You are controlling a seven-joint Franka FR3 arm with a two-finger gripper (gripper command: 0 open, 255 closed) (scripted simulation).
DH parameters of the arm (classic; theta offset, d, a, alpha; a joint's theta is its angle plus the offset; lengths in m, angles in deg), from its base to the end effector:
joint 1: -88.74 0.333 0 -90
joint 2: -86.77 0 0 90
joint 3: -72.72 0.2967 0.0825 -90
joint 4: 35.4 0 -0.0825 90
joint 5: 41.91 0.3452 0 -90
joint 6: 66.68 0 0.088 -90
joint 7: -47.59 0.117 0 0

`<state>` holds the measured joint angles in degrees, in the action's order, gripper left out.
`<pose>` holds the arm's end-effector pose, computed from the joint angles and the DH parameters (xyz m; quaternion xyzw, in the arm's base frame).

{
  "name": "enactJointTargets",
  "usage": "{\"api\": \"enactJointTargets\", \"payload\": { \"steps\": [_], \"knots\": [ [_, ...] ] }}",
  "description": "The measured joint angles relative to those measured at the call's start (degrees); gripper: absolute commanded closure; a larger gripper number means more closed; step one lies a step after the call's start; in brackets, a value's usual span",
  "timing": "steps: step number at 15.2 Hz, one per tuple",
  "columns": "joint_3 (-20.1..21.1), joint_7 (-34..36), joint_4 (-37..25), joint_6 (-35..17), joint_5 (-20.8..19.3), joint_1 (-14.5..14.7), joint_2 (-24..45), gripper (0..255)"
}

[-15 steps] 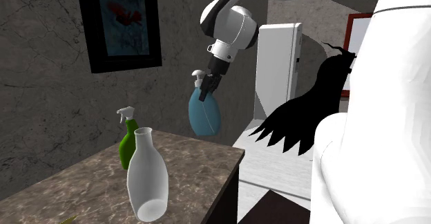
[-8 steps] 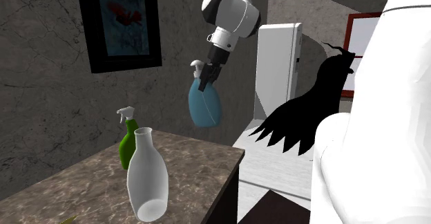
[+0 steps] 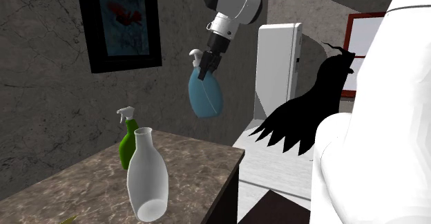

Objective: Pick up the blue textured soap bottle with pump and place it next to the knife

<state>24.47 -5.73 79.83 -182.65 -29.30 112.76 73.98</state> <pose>0.4500 -0.2137 0.5191 -0.9578 -0.2068 -0.1749 0.0962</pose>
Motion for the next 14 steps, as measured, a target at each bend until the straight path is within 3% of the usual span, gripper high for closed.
{"api": "enactJointTargets", "payload": {
  "steps": [14],
  "knots": [
    [0.36, 2.89, -10.73, 10.13, -0.63, 0.23, 0.33, 255]
  ]
}}
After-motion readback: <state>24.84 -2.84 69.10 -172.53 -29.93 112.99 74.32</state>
